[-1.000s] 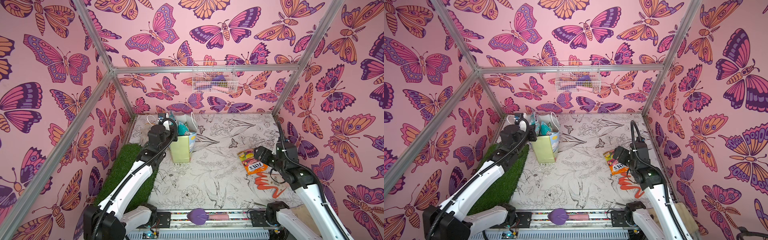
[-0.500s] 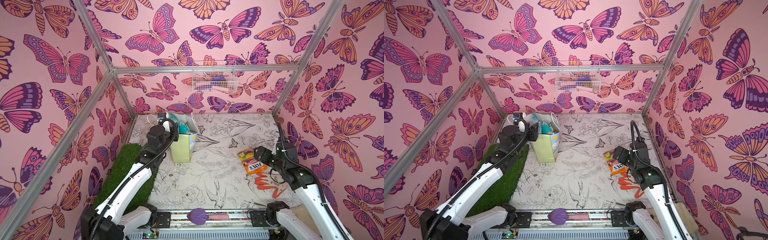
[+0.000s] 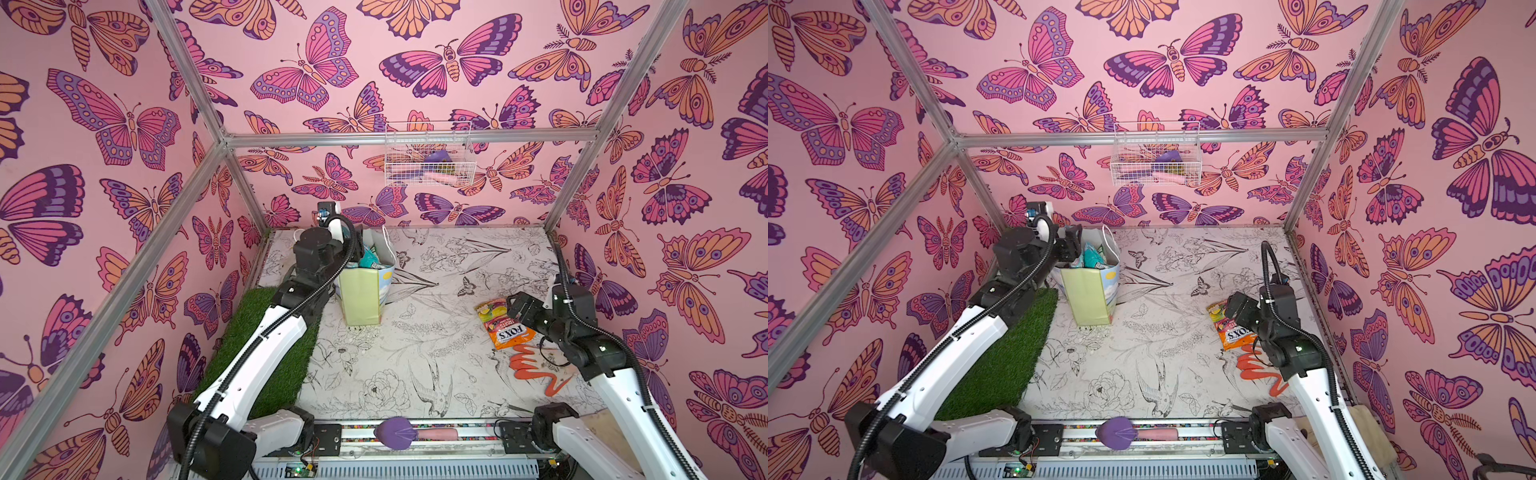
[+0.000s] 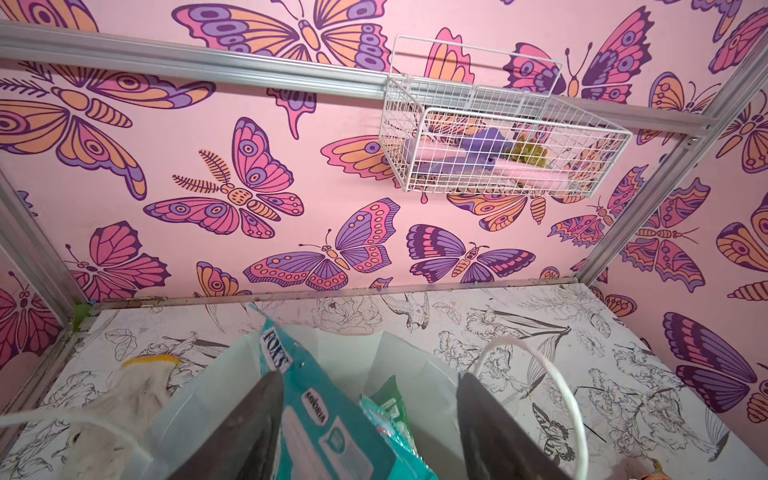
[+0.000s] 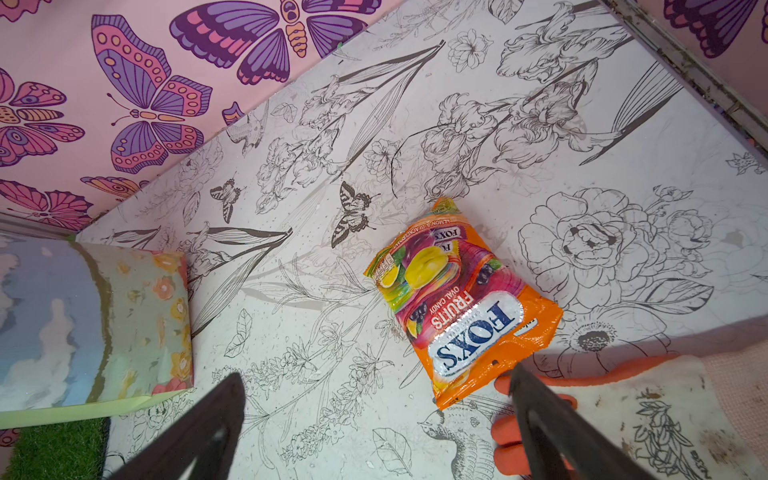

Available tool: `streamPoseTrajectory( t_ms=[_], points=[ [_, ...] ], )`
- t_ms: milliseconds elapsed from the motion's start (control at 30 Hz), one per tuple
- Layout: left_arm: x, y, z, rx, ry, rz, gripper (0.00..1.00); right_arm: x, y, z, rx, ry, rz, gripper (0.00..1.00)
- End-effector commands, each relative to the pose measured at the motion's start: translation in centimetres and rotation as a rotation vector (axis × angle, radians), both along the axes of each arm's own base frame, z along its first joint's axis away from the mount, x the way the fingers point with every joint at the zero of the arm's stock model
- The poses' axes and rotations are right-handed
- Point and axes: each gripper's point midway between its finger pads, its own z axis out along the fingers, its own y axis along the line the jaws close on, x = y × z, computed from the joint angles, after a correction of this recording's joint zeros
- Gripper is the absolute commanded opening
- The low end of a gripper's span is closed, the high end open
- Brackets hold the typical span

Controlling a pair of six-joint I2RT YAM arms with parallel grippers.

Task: Place the snacks into the paper bag
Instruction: 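Lower the teal bag into the paper bag and open the left gripper, then withdraw the left gripper while the right gripper lowers onto the orange Fox's bag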

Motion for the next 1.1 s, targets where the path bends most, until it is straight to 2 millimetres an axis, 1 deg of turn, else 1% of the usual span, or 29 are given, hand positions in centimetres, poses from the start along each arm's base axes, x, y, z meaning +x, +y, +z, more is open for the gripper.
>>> streamPoseTrajectory(
  t_ms=[0,100,167,233,333,400,433,500,567,600,700,800,900,967,1067],
  points=[
    [1.3,-0.5,-2.7,0.047,0.101,0.004,0.67,0.0,-0.2,0.1,0.010,-0.006,-0.013,1.00],
    [1.4,-0.4,-4.1,0.027,0.138,0.021,0.62,-0.2,-0.3,0.0,-0.001,-0.005,-0.017,1.00],
    [1.1,-0.1,-5.1,0.009,0.162,0.034,0.52,-0.2,-0.4,-0.1,-0.004,-0.003,-0.019,1.00],
    [0.6,-0.2,-6.4,-0.006,0.191,0.033,0.41,-0.1,-0.4,-0.3,-0.006,0.001,-0.016,1.00],
    [-0.3,-0.5,-8.2,-0.015,0.228,0.025,0.29,0.0,-0.3,-0.5,-0.007,0.009,-0.014,1.00],
    [-1.6,-0.9,-7.6,-0.033,0.214,0.006,0.23,0.1,-0.3,-0.5,-0.006,0.011,-0.016,1.00],
    [-2.0,-1.3,-7.9,-0.031,0.218,-0.007,0.21,0.2,-0.3,-0.5,-0.004,0.012,-0.018,1.00],
    [-2.6,-1.7,-8.4,-0.032,0.226,-0.018,0.19,0.3,-0.3,-0.6,-0.003,0.016,-0.019,1.00],
    [-3.1,-1.7,-8.5,-0.043,0.227,-0.017,0.19,0.3,-0.3,-0.6,-0.002,0.019,-0.020,1.00],
    [-3.3,-1.6,-8.2,-0.049,0.220,-0.019,0.19,0.4,-0.3,-0.6,-0.001,0.021,-0.022,0.99],
    [-4.0,-1.3,-6.8,-0.062,0.186,-0.025,0.23,0.4,-0.5,-0.7,-0.011,0.032,-0.029,1.00],
    [-4.7,-1.3,-5.1,-0.076,0.151,-0.040,0.40,0.5,-0.6,-1.1,-0.022,0.049,-0.037,0.99],
    [-5.4,-1.2,-3.7,-0.087,0.124,-0.053,0.51,0.8,-0.7,-1.7,-0.033,0.076,-0.041,0.99],
    [-5.8,-1.2,-3.1,-0.093,0.112,-0.063,0.56,0.9,-0.8,-2.2,-0.043,0.103,-0.045,0.99],
    [-6.5,-1.1,-2.3,-0.101,0.094,-0.074,0.58,1.2,-1.0,-3.0,-0.065,0.140,-0.044,0.99]
  ],
)
